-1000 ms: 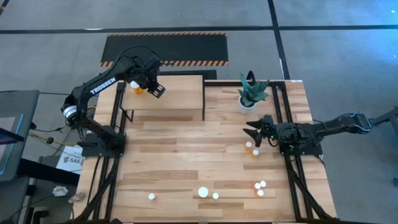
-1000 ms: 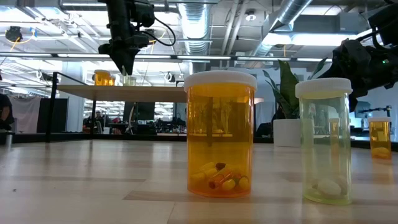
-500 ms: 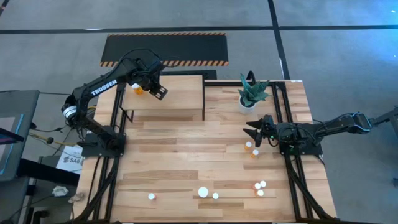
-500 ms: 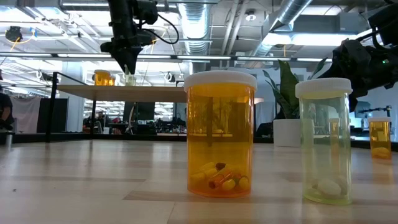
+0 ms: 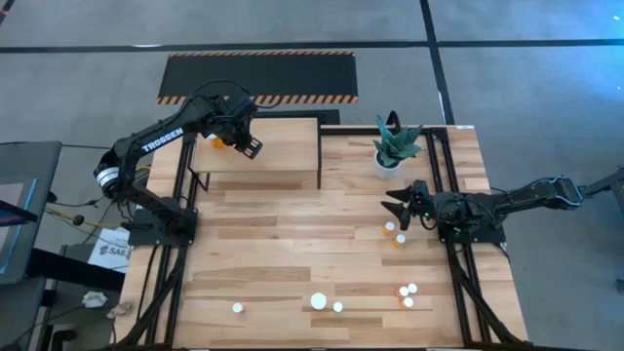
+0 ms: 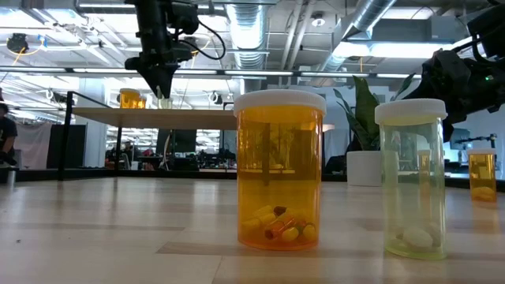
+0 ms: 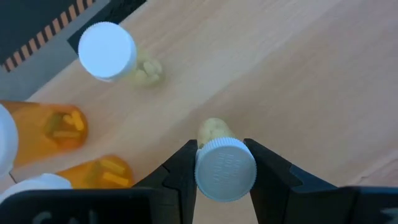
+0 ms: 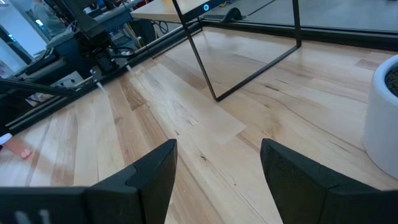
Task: Pick and place medicine bottles onto shelf by color
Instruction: Put the left yellow pill bottle on the shelf aligned with the other yellow pill bottle
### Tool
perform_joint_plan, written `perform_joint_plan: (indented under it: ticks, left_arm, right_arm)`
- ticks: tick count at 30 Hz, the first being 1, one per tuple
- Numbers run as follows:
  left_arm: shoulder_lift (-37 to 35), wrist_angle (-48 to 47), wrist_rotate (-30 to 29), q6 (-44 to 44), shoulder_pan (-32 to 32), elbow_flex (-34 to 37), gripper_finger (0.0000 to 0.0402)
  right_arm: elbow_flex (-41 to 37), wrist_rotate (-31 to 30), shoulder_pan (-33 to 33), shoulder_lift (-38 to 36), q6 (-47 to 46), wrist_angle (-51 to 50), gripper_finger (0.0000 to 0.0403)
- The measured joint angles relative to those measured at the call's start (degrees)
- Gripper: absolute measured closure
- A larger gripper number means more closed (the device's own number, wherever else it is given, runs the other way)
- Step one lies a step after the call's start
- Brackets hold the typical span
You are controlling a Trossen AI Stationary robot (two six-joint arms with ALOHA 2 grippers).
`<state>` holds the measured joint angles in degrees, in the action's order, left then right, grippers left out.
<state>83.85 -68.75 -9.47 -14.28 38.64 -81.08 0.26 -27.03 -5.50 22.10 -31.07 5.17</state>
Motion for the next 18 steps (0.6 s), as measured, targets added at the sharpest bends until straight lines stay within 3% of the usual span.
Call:
perform_joint_plan:
  ticks: [18]
  left_arm:
    - [-0.36, 1.26, 1.22, 3.74, 4.09, 0.04, 0.0301]
  right_arm:
    - [0.00, -0.01, 0.00, 0.00, 0.00, 0.00, 0.0147]
